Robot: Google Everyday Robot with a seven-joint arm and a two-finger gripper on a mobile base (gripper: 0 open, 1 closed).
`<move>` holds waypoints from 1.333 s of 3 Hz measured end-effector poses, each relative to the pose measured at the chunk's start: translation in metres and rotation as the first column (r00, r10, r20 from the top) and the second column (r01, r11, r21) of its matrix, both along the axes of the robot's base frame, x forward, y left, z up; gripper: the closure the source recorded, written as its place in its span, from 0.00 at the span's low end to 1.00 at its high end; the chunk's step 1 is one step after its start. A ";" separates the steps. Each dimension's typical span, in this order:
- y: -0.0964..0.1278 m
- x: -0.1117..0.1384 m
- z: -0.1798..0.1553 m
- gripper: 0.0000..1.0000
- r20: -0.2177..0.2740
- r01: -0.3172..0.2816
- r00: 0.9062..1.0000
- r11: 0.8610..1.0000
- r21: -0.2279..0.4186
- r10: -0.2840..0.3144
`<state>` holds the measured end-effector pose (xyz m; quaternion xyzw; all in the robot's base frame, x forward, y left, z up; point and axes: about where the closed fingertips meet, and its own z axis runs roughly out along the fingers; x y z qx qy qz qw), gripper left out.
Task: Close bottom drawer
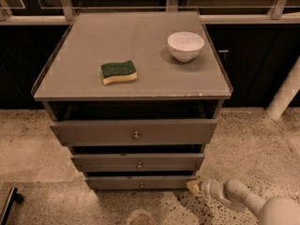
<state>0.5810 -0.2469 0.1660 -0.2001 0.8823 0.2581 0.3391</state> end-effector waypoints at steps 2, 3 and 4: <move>-0.024 -0.073 0.004 0.13 -0.033 0.135 0.990 0.991 0.002 -0.135; -0.011 -0.101 -0.007 0.00 -0.071 0.139 0.988 0.990 0.002 -0.139; -0.011 -0.101 -0.007 0.00 -0.072 0.139 0.988 0.990 0.002 -0.139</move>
Offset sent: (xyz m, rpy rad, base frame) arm -0.1542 -0.0451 0.0064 -0.0394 0.0772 -0.2892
